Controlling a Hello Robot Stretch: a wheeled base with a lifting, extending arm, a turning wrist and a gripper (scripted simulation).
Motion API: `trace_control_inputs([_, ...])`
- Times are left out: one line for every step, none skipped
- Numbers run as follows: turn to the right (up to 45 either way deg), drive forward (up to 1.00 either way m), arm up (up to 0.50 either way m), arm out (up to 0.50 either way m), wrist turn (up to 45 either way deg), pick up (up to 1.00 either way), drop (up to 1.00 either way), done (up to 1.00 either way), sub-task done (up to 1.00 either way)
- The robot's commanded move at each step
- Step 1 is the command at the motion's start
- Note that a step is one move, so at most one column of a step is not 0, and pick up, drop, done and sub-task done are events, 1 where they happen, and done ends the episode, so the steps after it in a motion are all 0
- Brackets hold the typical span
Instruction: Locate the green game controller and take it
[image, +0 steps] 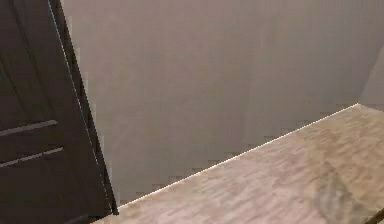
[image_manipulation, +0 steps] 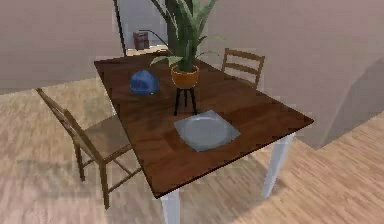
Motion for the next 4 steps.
trace_control_inputs([18.0,0.00,0.00,0.00,0.0,0.00,0.00,0.00,0.00])
trace_control_inputs([0.0,0.95,0.00,0.00,0.0,0.00,0.00,0.00,0.00])
trace_control_inputs([42.0,0.00,0.00,0.00,0.0,0.00,0.00,0.00,0.00])
trace_control_inputs([0.0,1.00,0.00,0.00,0.0,0.00,0.00,0.00,0.00])
